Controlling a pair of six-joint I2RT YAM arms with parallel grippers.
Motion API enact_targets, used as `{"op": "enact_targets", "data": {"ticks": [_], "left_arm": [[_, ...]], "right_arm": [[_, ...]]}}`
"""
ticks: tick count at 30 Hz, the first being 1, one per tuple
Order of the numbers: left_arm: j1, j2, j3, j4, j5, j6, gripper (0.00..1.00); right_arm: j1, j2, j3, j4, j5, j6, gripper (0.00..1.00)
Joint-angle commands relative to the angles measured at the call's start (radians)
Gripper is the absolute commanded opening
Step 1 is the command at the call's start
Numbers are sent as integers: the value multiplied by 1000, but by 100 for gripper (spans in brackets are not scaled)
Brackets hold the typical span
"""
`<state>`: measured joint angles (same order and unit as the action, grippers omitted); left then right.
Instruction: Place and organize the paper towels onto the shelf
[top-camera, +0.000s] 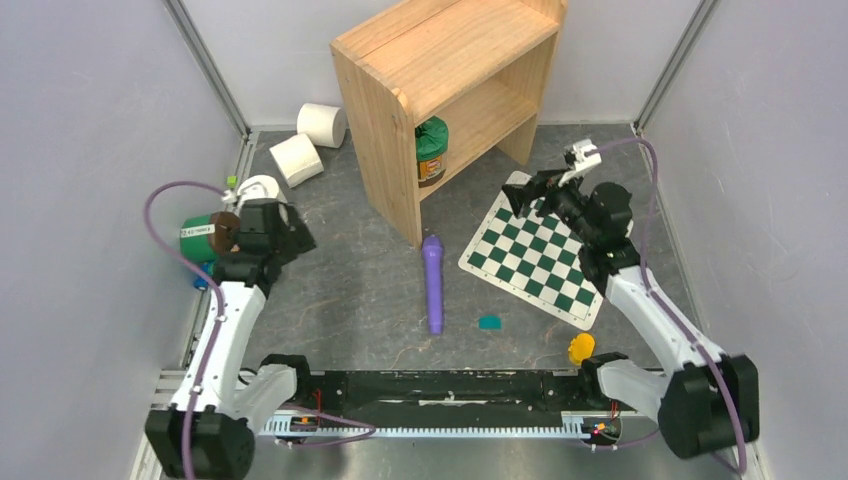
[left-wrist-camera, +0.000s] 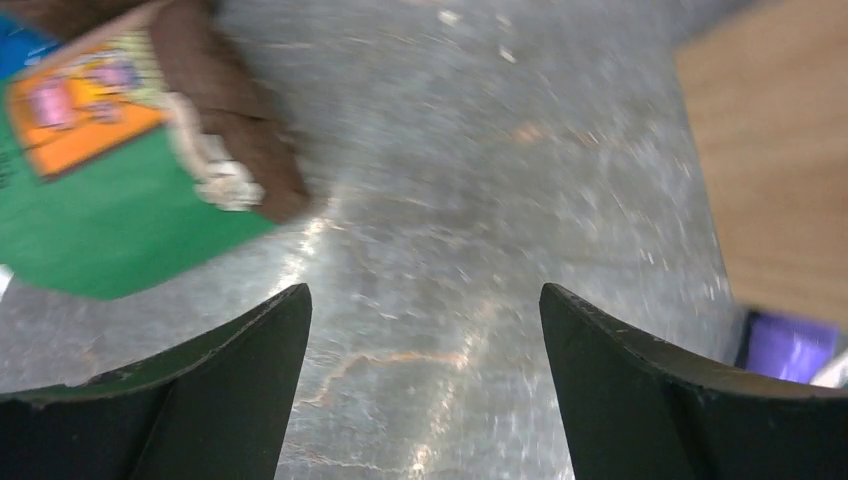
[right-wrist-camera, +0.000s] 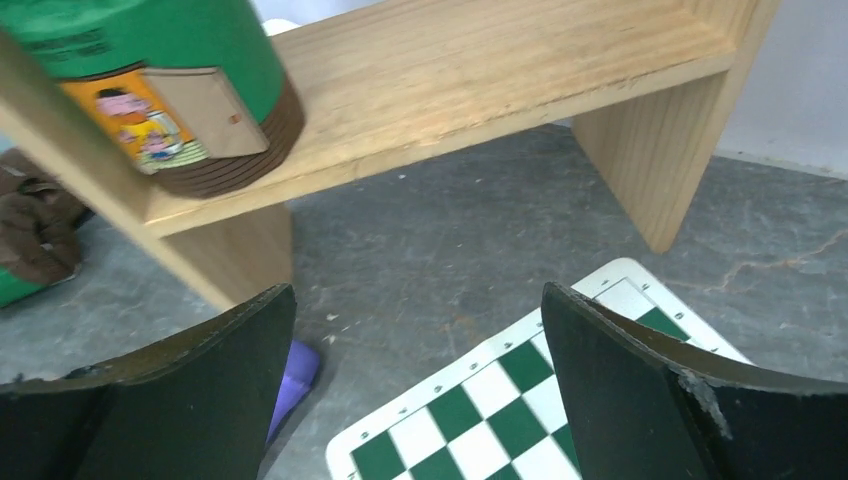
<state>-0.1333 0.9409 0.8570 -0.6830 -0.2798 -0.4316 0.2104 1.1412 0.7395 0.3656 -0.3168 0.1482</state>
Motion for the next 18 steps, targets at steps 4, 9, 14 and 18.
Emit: {"op": "enact_targets", "data": {"ticks": [4,9,14,18], "left_arm": [[291,-17,45,50,-17,-80,91],[420,18,45,100,-15,-142,92],[560,45,34,154,-36,-158,94],[682,62,6,191,47,-203,95]], "right_arm": [[41,-217,-108,-97,-66,51,96],[116,-291,-141,-180,-53,0,96],[173,-344,-144,-254,-20,-56,96],[243,-358,-123,-328,55,-128,97]]}}
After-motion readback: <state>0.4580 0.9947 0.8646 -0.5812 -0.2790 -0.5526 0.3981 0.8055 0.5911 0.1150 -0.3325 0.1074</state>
